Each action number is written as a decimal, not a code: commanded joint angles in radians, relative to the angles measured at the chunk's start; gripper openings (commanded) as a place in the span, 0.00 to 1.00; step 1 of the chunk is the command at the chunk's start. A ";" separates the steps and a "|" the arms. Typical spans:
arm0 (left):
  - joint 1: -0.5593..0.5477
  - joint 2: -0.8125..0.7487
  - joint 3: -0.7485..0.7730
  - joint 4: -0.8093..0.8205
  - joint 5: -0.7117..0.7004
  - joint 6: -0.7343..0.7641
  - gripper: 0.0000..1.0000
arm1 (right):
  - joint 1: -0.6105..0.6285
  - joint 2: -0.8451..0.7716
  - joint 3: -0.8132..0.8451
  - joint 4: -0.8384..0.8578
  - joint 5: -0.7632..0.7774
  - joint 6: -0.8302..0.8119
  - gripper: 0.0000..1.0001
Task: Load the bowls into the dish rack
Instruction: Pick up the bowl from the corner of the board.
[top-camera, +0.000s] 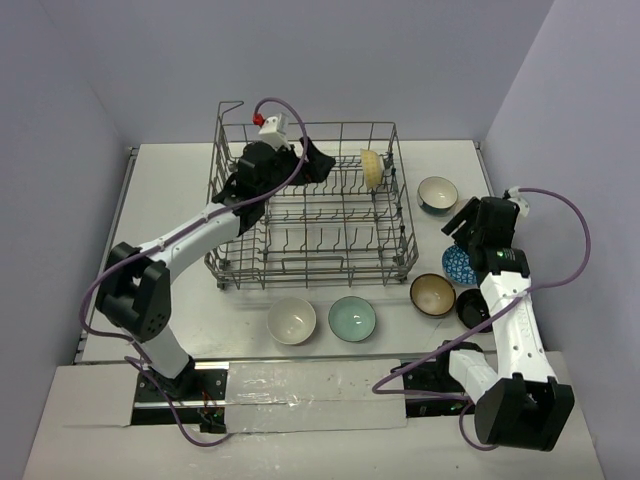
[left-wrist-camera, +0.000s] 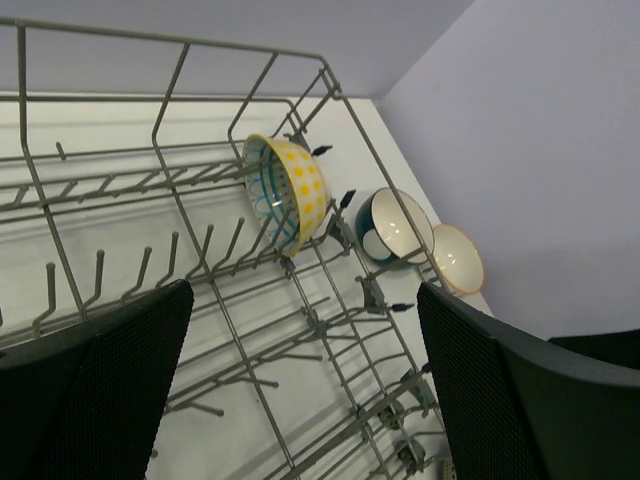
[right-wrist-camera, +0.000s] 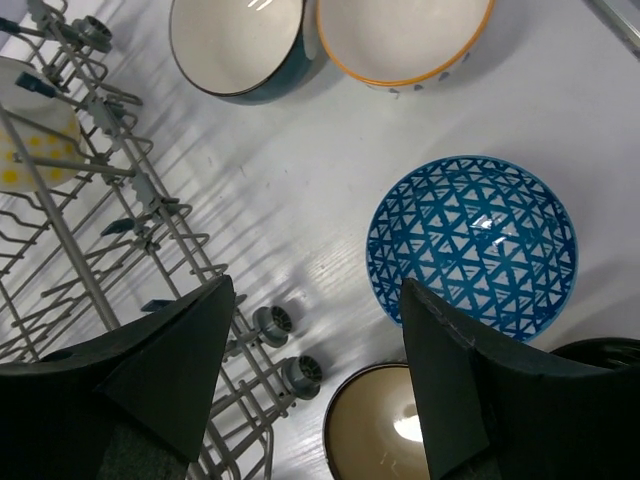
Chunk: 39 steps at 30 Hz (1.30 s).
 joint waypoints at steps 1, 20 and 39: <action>-0.032 -0.072 -0.009 0.021 0.000 0.051 0.99 | -0.022 0.001 -0.012 -0.016 0.036 0.020 0.75; -0.139 -0.079 -0.004 -0.032 0.004 0.063 0.99 | -0.100 0.090 -0.086 -0.028 0.117 0.049 0.74; -0.144 -0.042 0.011 -0.045 0.011 0.071 0.99 | -0.188 0.138 -0.065 -0.096 0.240 0.143 0.74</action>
